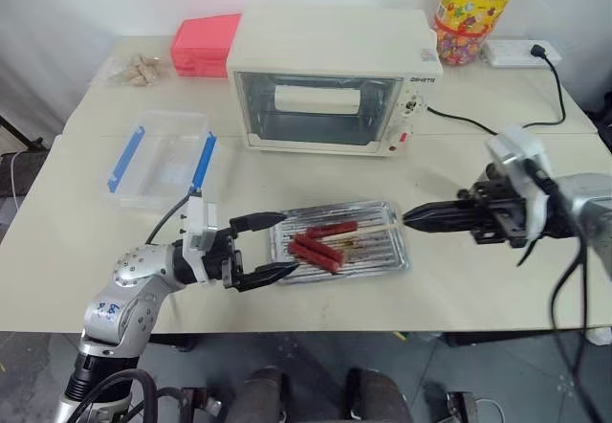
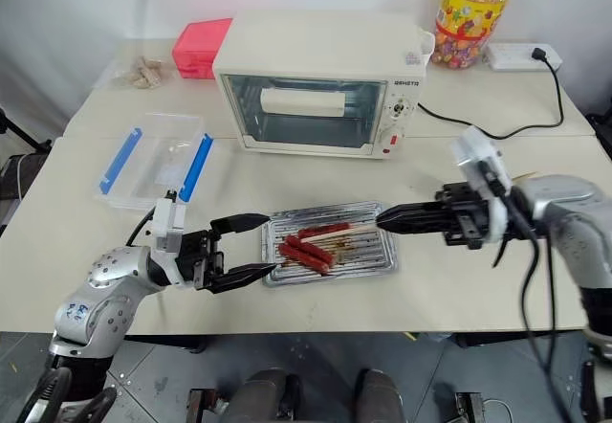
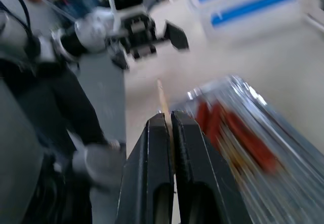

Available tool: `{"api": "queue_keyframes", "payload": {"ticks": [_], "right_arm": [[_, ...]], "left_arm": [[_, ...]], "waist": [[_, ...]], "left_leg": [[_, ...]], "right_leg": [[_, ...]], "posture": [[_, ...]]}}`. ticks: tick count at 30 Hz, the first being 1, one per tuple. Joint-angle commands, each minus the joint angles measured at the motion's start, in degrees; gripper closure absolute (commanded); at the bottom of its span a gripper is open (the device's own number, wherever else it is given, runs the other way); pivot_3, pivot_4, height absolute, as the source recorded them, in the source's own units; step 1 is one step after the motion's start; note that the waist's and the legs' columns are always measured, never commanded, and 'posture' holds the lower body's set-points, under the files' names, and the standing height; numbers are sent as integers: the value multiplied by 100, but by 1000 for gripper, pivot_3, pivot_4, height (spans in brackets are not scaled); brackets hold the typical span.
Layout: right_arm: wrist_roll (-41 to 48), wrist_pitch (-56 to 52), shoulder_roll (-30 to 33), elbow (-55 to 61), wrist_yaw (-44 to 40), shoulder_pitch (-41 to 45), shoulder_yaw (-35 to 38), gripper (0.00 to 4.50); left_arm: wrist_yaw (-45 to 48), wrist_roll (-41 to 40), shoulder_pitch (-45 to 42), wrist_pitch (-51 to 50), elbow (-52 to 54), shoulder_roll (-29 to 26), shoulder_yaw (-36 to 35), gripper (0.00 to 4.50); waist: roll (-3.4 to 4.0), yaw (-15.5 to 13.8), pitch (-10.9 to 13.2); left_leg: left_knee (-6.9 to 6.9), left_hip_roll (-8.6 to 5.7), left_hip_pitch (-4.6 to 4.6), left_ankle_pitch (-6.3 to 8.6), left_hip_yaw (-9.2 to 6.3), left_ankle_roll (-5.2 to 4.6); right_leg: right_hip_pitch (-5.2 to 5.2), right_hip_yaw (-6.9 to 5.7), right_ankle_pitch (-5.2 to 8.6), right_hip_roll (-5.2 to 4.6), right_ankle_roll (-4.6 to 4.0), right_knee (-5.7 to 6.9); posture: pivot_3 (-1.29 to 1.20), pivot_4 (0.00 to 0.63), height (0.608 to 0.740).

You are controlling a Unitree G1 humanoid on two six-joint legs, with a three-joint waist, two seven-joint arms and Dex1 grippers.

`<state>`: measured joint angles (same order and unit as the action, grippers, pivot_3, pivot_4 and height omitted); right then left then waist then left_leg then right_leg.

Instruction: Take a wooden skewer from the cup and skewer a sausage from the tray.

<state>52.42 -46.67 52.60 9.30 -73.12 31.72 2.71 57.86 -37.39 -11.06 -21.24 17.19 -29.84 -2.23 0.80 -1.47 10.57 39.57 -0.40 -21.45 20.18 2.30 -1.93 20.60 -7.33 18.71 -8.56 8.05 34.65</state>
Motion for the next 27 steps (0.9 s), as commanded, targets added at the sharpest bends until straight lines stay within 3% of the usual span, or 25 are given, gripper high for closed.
{"api": "queue_keyframes", "payload": {"ticks": [1, 12, 16, 27], "right_arm": [[235, -199, -283, 340, 276, 152, 85, 4480], [226, -417, -1064, 639, 681, 137, -155, 4480], [135, -394, -1055, 660, 652, 29, -204, 4500], [138, -413, -1123, 660, 680, -44, -204, 4500]], "left_arm": [[-122, -184, -50, -124, 201, 113, 25, 0], [-128, -414, -378, -462, 250, 355, 155, 0], [-134, -479, -369, -541, 284, 349, 131, 822], [-147, -460, -235, -579, 380, 398, 209, 4065]], "waist": [[0, 0, 0], [-2, 17, -1], [-2, 13, -1], [-2, 16, -1]], "left_leg": [[1, -2, 0, 0, -2, 0], [5, -1, 0, 0, -6, -1], [5, -1, 0, 0, -6, -1], [5, -2, 0, 1, -5, -2]], "right_leg": [[0, 1, 0, 0, 0, 1], [0, -1, 0, 2, 0, 11], [0, -1, 0, 2, 0, 11], [0, 1, 0, 1, 0, 11]], "posture": [[0, 150, 740], [0, 150, 740], [0, 150, 740], [0, 150, 740]]}}
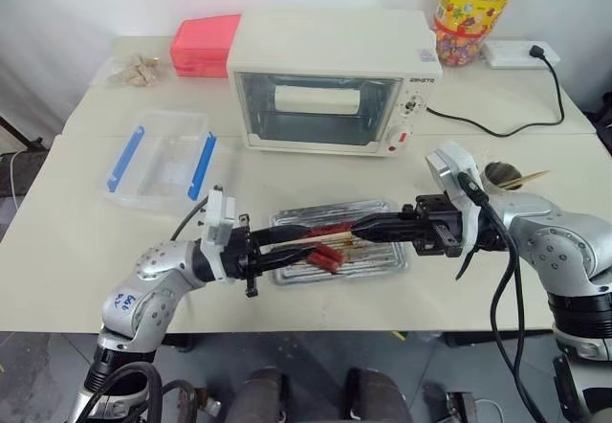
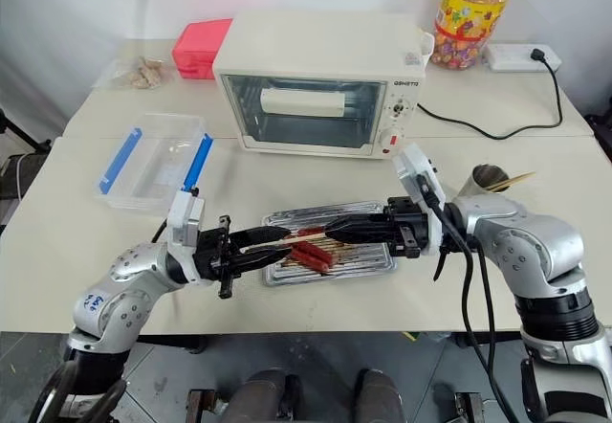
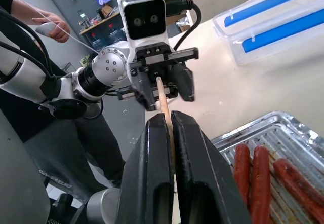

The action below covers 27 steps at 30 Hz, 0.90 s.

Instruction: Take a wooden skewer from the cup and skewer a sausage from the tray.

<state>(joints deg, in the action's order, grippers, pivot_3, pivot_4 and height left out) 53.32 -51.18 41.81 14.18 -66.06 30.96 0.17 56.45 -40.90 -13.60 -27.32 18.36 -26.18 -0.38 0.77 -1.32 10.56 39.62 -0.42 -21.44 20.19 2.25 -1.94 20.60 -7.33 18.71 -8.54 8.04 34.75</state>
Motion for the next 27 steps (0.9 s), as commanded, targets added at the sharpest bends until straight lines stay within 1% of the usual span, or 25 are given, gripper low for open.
{"api": "queue_keyframes", "payload": {"ticks": [1, 2, 5, 6, 8, 13, 14, 16, 18, 20, 24, 26, 27], "right_arm": [[30, 47, -48, 181, -30, 18, 31, 4500], [13, 55, -50, 182, -39, 9, 16, 4500], [-5, -63, -47, 142, 63, -15, -14, 4500], [-11, -198, -65, 70, 254, 9, 1, 4248], [-48, -133, -13, 65, 218, -13, 41, 3804], [-582, 591, 529, 93, -123, -397, 411, 2241], [-726, 779, 765, -3, -256, -603, 596, 1971], [-973, 1119, 1122, -139, -504, -966, 856, 1236], [-1342, 1631, 1389, -231, -683, -1450, 1082, 657], [-1701, 2170, 1449, -254, -675, -1870, 1251, 657], [-2097, 2716, 1289, -76, -417, -2386, 1340, 657], [-2259, 2843, 1267, 375, -363, -2548, 1071, 657], [-2384, 2801, 1255, 583, -255, -2484, 837, 657]], "left_arm": [[-27, -126, 23, 23, 276, 51, 22, 4340], [-42, -134, 22, 17, 281, 67, 22, 4453], [-131, -200, 16, -33, 331, 115, -22, 4453], [-141, -214, 17, -53, 346, 109, -35, 4486], [-155, -228, 26, -90, 344, 74, -79, 4500], [-132, -196, 263, -40, 281, -229, -446, 4500], [-86, -166, 428, 19, 228, -360, -630, 4500], [-11, -122, 708, 119, 142, -557, -918, 4500], [92, -77, 1094, 361, 15, -690, -1312, 4500], [189, 27, 1478, 796, -108, -702, -1710, 4500], [230, 33, 1994, 1053, -285, -721, -2152, 4500], [284, 69, 2230, 1155, -489, -764, -2356, 4500], [281, 140, 2307, 1231, -598, -784, -2423, 4500]], "waist": [[0, 1, 0], [0, 1, 0], [0, 0, 0], [0, 0, 0], [0, -2, 0], [0, -5, 0], [0, -4, 0], [0, -8, 0], [-1, -7, 0], [-2, -8, 0], [-4, 0, 0], [-5, -2, 1], [-5, 3, 1]], "left_leg": [[0, 0, 0, 0, 0, 0], [0, 1, 0, 0, 0, 0], [0, 1, 1, 0, 0, 0], [0, 1, 0, 0, 0, 0], [0, 1, 0, 0, 0, 0], [0, 0, 0, 0, 0, 0], [0, 0, 0, 1, 0, -1], [-1, 0, 0, 2, 2, -4], [-3, 0, 0, 4, 3, -6], [-4, 2, 2, 4, 4, -7], [-4, 5, 8, 4, 22, -7], [-3, 8, 15, 4, 23, -6], [-3, 8, 16, 4, 24, -6]], "right_leg": [[0, 0, 0, 0, 0, 0], [0, -1, 0, 0, 0, 0], [0, -1, 0, 1, 0, 0], [0, 0, 0, 0, 0, 0], [0, 0, 0, 0, 0, 0], [0, 0, 0, 0, 0, -1], [-1, 0, 0, 0, 0, -1], [-1, 0, 0, 0, 0, -4], [-1, 0, 0, 0, 0, -7], [-5, -1, 0, 0, 0, -11], [-6, 6, 0, 1, 0, -16], [-12, 8, 0, 1, 0, -15], [-12, 11, 0, 0, 0, -16]], "posture": [[0, 150, 740], [0, 150, 740], [0, 150, 740], [0, 150, 740], [0, 150, 740], [0, 150, 740], [0, 150, 740], [0, 150, 740], [0, 150, 740], [0, 150, 740], [0, 150, 740], [0, 150, 740], [0, 150, 740]]}}
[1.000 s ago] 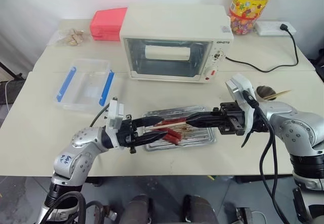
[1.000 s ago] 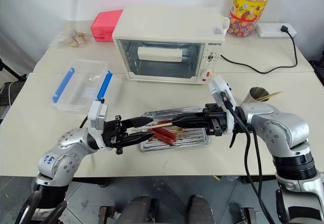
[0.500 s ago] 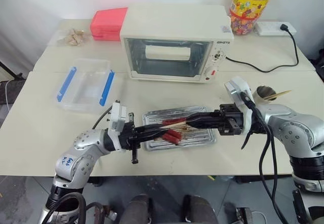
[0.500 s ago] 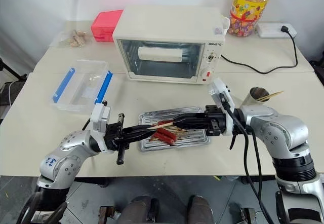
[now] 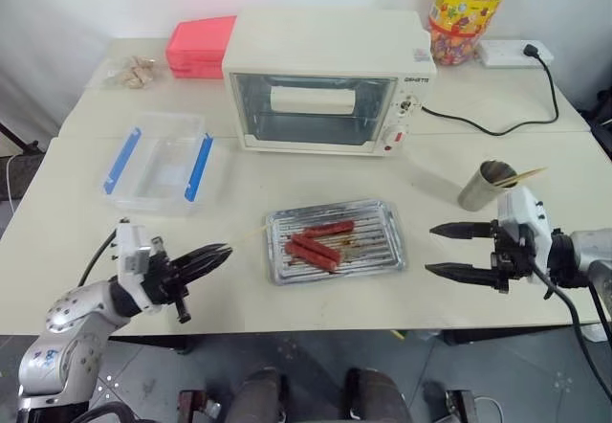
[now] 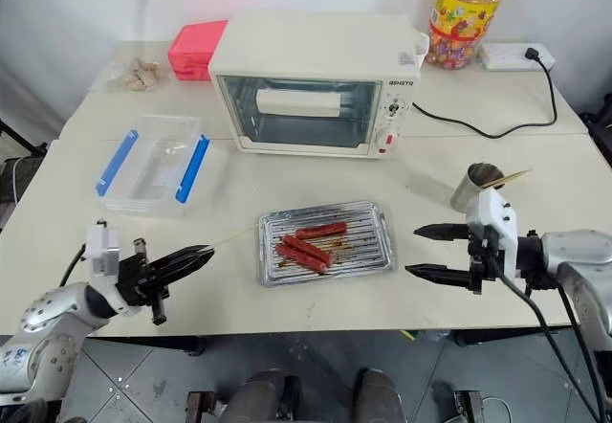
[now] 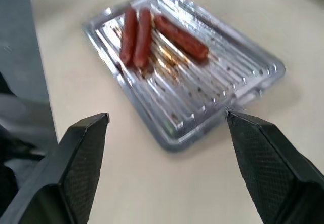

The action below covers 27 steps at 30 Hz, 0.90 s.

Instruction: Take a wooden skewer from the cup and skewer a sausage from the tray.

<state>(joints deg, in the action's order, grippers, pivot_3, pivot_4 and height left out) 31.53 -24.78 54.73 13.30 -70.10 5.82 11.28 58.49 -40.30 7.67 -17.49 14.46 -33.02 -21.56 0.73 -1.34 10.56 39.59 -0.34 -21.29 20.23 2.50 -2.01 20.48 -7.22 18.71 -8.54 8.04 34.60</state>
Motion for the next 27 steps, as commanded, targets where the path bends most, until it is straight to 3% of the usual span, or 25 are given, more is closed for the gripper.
{"api": "queue_keyframes", "payload": {"ticks": [1, 5, 8, 16, 19, 22, 27], "right_arm": [[-252, 73, -118, 851, 291, 157, -479, 657], [-250, -789, -395, 1364, 933, 720, -1153, 657], [-589, -1450, -939, 1634, 1598, 1375, -2073, 657], [-1315, -2039, -1936, 1146, 2310, 2435, -3252, 657], [-1428, -2011, -2012, 1086, 2250, 2552, -3452, 1158], [-1504, -2005, -1992, 1063, 2113, 2644, -3667, 2048], [-1547, -2097, -2060, 973, 2046, 2771, -3773, 2048]], "left_arm": [[101, 107, 238, 278, -291, -126, -345, 4500], [124, 106, 274, 339, -393, -162, -354, 4500], [102, 106, 243, 359, -382, -137, -321, 4500], [132, 82, 262, 297, -194, -121, -126, 4500], [78, 55, 262, 240, -67, -120, -55, 4500], [66, 34, 247, 201, 17, -133, 6, 4500], [2, 20, 208, 135, 105, -118, 31, 4500]], "waist": [[0, 12, 0], [-1, 9, 0], [-10, 2, -3], [-12, 31, -4], [-12, 33, -5], [-12, 40, -5], [-12, 100, -5]], "left_leg": [[0, 1, 3, 1, 0, 2], [1, 5, 3, 3, 0, 6], [1, 4, 2, 6, -10, 11], [1, 0, -3, 8, -15, 13], [0, 1, -2, 8, -17, 13], [0, 0, -3, 8, -20, 12], [-1, 2, -2, 8, -19, 12]], "right_leg": [[0, 2, 0, 1, 0, 0], [3, 5, 1, 3, -1, 1], [3, 5, 1, 2, -2, 1], [10, -1, 3, 2, -6, 11], [13, -3, 3, 3, -7, 17], [13, -5, 3, 2, -7, 19], [13, -6, 3, 4, -7, 19]], "posture": [[0, 150, 740], [0, 150, 740], [0, 150, 740], [0, 150, 740], [0, 150, 740], [0, 150, 740], [0, 150, 740]]}}
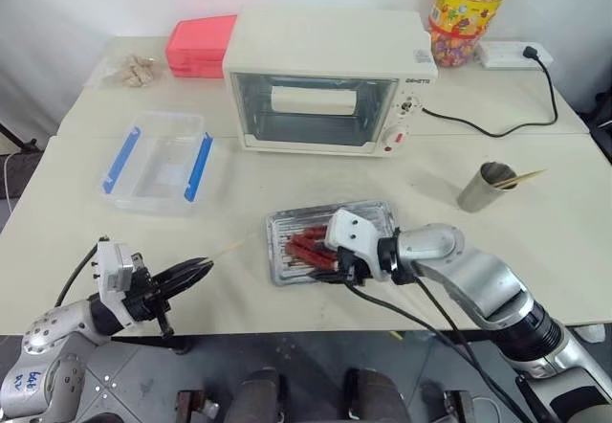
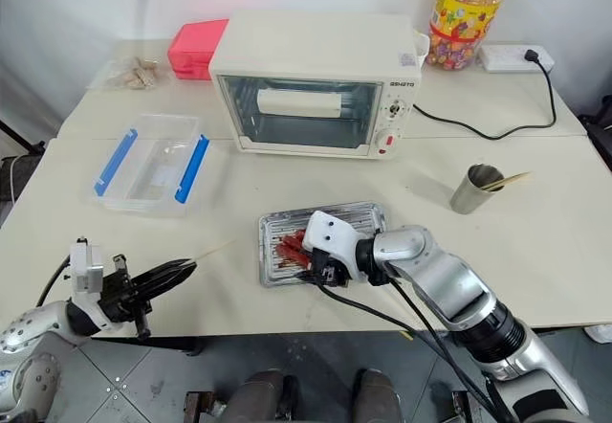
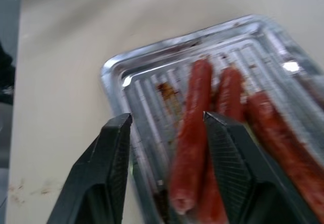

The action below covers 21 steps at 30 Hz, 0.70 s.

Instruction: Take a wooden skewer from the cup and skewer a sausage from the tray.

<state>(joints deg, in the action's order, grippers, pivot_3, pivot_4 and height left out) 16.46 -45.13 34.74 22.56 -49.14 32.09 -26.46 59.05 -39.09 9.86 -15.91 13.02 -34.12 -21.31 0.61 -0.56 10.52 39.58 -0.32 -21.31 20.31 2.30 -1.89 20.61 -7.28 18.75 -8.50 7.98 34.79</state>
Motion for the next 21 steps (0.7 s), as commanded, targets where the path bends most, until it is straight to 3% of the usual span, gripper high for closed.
{"api": "queue_keyframes", "payload": {"ticks": [1, 14, 17, 21], "right_arm": [[-75, -77, -94, -11, -31, 169, -40, 2048], [-347, -224, -323, -494, -50, 352, -188, 2048], [-410, -218, -348, -554, -87, 440, -223, 2610], [-430, -171, -345, -571, -179, 513, -234, 3888]], "left_arm": [[-67, -102, -17, -37, 269, -7, 12, 4500], [-189, -105, -106, -96, 390, 26, 104, 4500], [-190, -95, -124, -79, 369, 27, 115, 4500], [-184, -81, -173, -65, 330, 31, 137, 4500]], "waist": [[0, 45, 0], [0, 79, 0], [0, 80, 0], [0, 79, 0]], "left_leg": [[0, 0, 0, 0, 0, 0], [-1, 0, 2, 0, 0, 0], [-1, 0, 2, 0, 0, 0], [-1, 0, 2, 0, 0, 0]], "right_leg": [[0, 0, 0, 0, 0, 0], [2, 1, 0, -1, 0, 6], [2, 1, 0, -1, 0, 7], [3, 1, 0, -1, 0, 6]], "posture": [[0, 150, 740], [0, 150, 740], [0, 150, 740], [0, 150, 740]]}}
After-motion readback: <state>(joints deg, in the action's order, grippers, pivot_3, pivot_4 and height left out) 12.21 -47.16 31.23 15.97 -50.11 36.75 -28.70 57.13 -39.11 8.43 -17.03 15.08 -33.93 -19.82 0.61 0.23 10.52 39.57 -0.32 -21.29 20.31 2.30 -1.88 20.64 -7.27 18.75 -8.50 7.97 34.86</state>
